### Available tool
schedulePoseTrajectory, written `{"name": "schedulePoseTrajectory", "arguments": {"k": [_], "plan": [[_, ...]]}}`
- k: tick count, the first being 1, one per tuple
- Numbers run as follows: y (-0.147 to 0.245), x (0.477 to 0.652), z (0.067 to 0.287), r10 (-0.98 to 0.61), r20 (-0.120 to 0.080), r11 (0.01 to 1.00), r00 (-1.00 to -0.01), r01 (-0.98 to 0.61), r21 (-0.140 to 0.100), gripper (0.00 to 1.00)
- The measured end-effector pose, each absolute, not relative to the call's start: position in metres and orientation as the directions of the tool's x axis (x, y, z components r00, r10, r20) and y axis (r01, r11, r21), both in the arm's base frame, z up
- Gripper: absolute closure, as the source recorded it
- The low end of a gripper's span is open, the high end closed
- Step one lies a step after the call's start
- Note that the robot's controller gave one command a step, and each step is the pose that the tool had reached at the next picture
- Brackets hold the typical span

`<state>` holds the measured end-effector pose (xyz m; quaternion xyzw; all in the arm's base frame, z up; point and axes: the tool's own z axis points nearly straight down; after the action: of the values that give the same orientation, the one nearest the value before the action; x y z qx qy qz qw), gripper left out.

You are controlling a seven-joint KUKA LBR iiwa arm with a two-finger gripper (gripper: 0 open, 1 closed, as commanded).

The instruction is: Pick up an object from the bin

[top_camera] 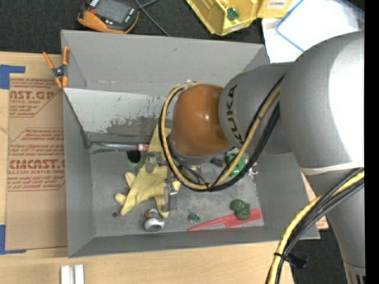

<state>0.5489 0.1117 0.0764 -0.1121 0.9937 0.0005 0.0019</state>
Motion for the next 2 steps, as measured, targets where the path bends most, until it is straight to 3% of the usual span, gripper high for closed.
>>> {"name": "schedulePoseTrajectory", "arguments": {"k": [1,2], "plan": [[0.1186,0.5487,0.0708,-0.178,-0.008,0.984,-0.984,-0.178,0.004,0.0],[0.113,0.5496,0.0767,-0.223,-0.008,0.975,-0.975,-0.223,0.001,1.0]]}}
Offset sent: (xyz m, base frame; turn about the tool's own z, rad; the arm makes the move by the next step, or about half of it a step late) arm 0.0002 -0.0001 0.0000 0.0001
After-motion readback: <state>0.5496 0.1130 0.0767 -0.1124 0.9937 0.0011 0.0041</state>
